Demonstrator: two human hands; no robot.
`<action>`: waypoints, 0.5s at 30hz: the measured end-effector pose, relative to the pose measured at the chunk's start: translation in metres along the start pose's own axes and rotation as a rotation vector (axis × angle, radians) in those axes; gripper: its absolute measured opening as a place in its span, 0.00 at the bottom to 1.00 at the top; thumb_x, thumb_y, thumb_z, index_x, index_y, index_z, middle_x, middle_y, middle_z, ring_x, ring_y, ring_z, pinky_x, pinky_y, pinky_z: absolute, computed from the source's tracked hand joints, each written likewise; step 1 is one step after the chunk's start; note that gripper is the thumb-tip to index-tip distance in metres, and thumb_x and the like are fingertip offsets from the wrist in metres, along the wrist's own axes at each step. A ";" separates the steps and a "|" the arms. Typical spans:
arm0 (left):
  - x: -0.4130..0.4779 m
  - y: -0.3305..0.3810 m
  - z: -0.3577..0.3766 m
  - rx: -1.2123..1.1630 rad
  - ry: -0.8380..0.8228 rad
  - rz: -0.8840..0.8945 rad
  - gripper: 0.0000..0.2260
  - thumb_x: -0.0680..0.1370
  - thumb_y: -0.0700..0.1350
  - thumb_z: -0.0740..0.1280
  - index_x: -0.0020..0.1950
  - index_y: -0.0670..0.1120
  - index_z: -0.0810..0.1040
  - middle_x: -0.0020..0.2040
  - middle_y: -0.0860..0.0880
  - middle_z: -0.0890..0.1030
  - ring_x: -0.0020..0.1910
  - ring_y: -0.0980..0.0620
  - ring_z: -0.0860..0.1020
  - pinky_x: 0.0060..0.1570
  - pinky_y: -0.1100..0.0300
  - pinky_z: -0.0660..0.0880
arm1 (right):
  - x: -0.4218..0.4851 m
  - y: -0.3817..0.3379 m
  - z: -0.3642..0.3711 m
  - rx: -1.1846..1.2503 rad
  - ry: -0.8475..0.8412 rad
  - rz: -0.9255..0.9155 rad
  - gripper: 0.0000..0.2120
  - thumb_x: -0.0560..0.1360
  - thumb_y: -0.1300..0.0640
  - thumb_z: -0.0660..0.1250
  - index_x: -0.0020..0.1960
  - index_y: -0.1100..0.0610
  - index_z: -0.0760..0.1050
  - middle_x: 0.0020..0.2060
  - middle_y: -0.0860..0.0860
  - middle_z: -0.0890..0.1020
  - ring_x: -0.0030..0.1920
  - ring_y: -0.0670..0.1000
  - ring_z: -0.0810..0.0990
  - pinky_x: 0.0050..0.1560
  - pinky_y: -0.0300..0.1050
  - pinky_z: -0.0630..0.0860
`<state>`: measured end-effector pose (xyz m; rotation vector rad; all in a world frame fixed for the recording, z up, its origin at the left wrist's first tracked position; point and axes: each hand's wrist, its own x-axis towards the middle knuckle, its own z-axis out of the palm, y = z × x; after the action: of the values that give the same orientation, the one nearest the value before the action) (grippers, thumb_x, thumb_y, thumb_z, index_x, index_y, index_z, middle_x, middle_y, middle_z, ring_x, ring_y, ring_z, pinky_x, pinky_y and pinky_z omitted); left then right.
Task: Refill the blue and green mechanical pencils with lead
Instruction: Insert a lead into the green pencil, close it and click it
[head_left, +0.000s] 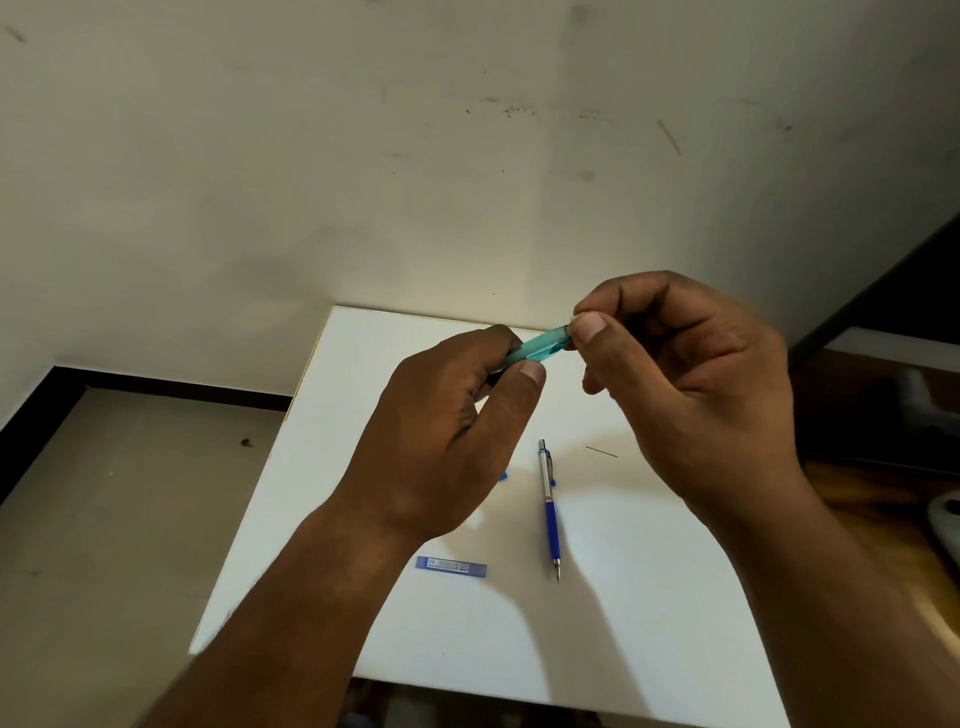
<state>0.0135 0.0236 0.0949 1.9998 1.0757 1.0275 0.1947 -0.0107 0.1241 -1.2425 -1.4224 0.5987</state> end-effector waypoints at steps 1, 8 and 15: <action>0.000 0.000 0.000 0.004 0.003 0.008 0.13 0.85 0.55 0.59 0.40 0.61 0.67 0.33 0.57 0.72 0.32 0.61 0.77 0.33 0.74 0.65 | 0.000 0.001 0.000 -0.007 0.000 0.001 0.02 0.81 0.58 0.74 0.52 0.52 0.85 0.42 0.50 0.87 0.38 0.51 0.84 0.39 0.48 0.83; 0.000 0.001 0.001 0.019 0.012 0.030 0.12 0.84 0.55 0.60 0.40 0.63 0.68 0.33 0.60 0.73 0.34 0.60 0.76 0.35 0.75 0.65 | 0.001 0.000 -0.005 0.050 -0.028 0.026 0.06 0.79 0.64 0.76 0.49 0.53 0.85 0.41 0.51 0.88 0.35 0.48 0.87 0.37 0.36 0.80; 0.000 0.002 0.001 0.023 0.022 0.047 0.12 0.83 0.55 0.60 0.39 0.62 0.67 0.33 0.62 0.72 0.34 0.59 0.73 0.36 0.75 0.64 | 0.001 -0.004 -0.005 0.140 -0.019 0.047 0.06 0.78 0.64 0.75 0.48 0.54 0.84 0.41 0.51 0.90 0.38 0.50 0.91 0.39 0.38 0.84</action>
<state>0.0152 0.0226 0.0960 2.0454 1.0614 1.0677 0.1980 -0.0125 0.1288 -1.1645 -1.3458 0.7316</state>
